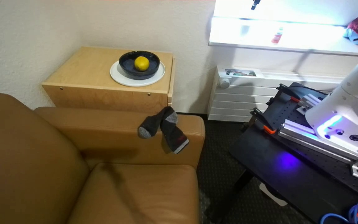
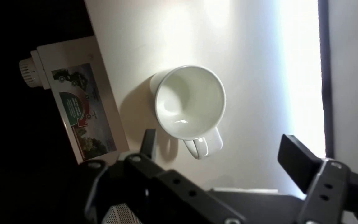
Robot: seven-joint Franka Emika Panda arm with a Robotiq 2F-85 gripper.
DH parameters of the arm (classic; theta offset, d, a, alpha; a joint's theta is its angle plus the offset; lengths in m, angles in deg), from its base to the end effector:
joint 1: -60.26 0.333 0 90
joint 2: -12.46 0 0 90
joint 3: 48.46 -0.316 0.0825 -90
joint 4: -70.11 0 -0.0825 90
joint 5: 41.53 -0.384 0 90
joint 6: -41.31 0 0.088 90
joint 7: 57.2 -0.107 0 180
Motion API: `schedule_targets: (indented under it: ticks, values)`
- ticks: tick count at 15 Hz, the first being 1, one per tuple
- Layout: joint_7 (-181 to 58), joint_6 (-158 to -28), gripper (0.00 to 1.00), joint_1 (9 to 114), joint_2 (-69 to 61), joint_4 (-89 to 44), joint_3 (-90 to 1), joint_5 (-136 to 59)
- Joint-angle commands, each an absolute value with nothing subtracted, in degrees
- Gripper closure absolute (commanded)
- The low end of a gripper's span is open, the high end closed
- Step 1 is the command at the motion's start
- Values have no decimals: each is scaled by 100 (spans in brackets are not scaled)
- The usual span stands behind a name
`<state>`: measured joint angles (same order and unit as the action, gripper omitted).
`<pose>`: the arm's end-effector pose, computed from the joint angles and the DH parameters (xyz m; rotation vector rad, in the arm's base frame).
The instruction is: Move the cup from the side table to the white table.
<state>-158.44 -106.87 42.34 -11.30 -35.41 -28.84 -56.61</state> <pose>0.5404 -0.3953 0.3515 -0.8132 2.7657 -0.4097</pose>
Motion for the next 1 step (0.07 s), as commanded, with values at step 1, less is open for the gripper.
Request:
schedule_targets:
  ticks: [1]
  values:
    - [-15727,-10701,0,4237,-943,-3690,-2890,-5680]
